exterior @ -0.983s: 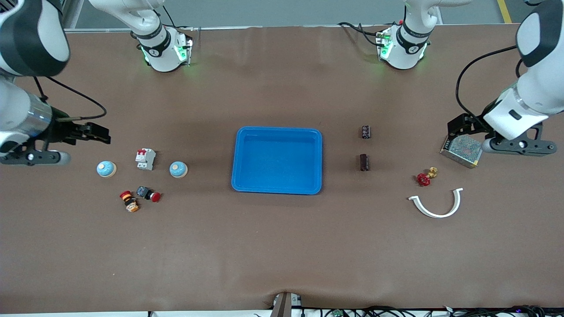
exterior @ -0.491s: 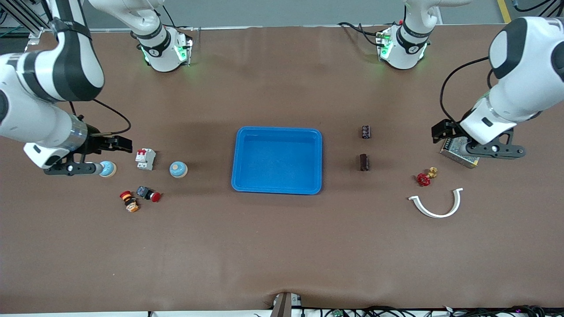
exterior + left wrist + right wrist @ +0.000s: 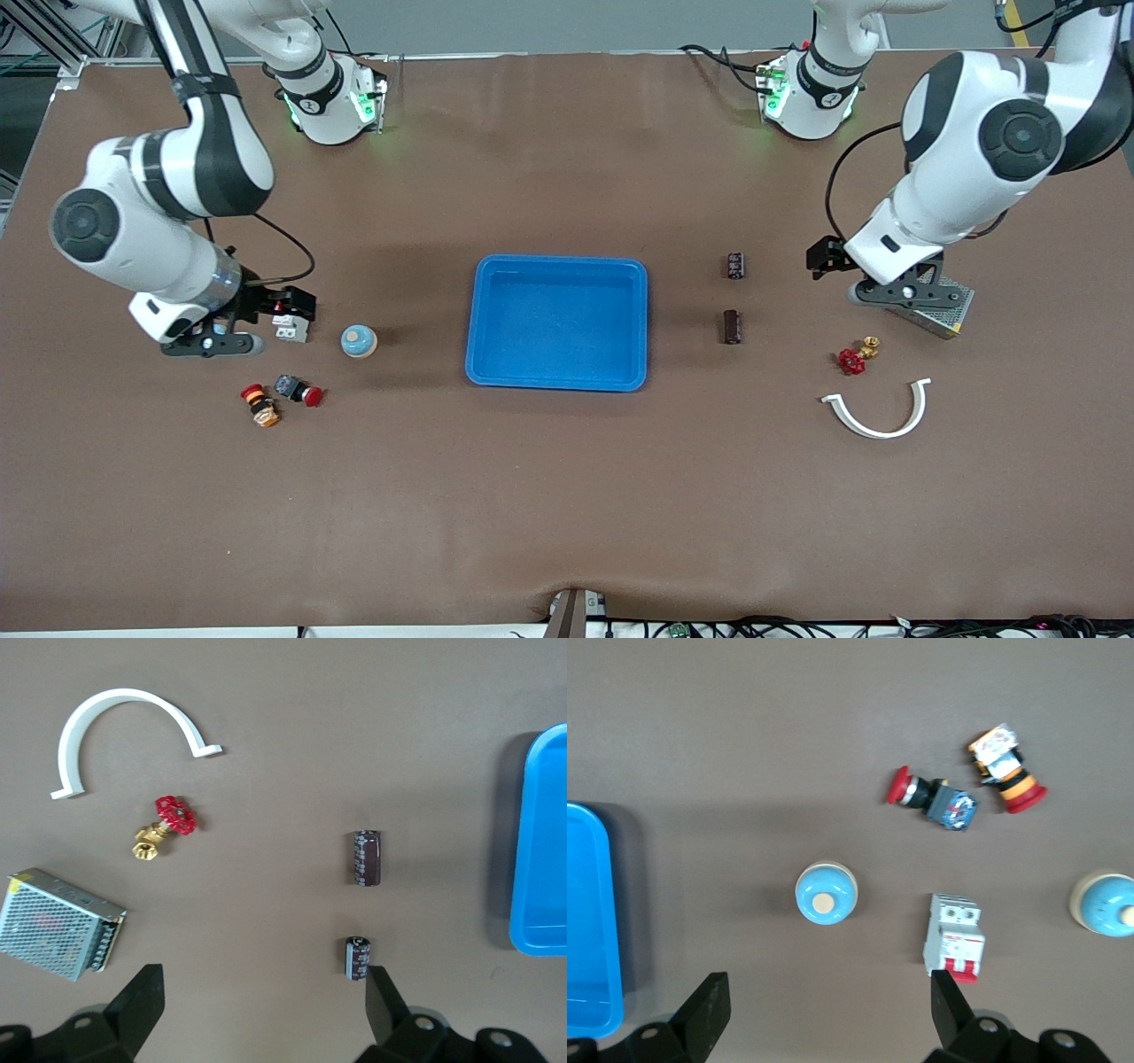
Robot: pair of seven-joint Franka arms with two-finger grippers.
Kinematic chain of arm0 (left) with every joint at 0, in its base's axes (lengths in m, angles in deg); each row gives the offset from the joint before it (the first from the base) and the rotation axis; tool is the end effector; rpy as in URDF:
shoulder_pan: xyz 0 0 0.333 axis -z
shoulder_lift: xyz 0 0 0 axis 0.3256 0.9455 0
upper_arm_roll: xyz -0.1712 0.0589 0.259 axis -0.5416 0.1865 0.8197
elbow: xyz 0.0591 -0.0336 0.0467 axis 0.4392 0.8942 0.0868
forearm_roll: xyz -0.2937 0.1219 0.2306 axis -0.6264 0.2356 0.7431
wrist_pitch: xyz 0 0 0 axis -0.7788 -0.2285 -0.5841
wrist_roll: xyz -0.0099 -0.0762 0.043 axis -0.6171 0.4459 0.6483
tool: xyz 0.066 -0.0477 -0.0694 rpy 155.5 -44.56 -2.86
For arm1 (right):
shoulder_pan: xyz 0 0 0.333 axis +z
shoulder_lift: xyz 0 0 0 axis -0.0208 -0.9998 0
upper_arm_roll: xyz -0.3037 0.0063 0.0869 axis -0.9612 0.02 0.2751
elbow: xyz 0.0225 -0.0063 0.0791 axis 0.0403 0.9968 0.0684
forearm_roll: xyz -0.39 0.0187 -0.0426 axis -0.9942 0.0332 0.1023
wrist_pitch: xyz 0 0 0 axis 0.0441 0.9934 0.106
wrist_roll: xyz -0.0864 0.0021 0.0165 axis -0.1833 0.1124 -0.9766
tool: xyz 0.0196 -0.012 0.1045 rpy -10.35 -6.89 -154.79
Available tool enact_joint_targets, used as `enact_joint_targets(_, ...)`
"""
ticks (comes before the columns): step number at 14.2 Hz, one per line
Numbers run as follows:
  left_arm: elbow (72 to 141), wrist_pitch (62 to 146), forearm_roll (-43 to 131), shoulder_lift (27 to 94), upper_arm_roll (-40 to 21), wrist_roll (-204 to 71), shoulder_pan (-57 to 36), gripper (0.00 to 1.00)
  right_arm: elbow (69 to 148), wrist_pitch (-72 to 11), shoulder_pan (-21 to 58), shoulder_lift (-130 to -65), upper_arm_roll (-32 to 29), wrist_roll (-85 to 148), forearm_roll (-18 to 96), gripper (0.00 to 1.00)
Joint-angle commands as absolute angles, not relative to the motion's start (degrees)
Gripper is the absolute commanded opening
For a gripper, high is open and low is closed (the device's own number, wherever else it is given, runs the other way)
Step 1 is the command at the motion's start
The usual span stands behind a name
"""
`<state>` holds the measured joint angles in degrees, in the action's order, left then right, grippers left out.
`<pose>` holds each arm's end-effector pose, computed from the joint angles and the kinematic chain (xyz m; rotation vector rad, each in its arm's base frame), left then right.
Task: Place electrolytic capacitor and blue bell in tray
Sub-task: 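Move the right gripper to a blue bell while the left gripper nears capacitors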
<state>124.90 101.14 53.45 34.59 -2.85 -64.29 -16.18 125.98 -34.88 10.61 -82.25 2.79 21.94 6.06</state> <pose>0.5247 -0.1346 0.4344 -3.1231 0.1578 0.0801 0.5649 0.0844 0.3741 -3.0930 -0.0396 0.1202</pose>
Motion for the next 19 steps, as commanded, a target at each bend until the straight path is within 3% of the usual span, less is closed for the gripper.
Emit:
enact_joint_targets(1,133.4,107.7,51.9,30.0,-3.6,-61.3,-16.4,1.0,128.0,-37.1,11.1,-82.3,2.6,21.2,6.4,1.0)
enact_joint_targets(6,135.5,109.0,50.6,31.0,-5.9,-57.7,-16.3,1.0,132.5,-44.8,12.7,-84.7,2.5,21.3,5.9,1.0)
enact_joint_targets(11,142.9,119.9,49.9,33.3,-10.8,-51.8,-16.4,1.0,132.5,-47.9,13.5,-89.1,2.5,21.3,5.9,1.0)
enact_joint_targets(19,151.0,130.8,49.9,35.9,-13.1,-48.8,-16.4,1.0,133.3,-52.3,14.2,-93.5,2.5,21.3,5.9,1.0)
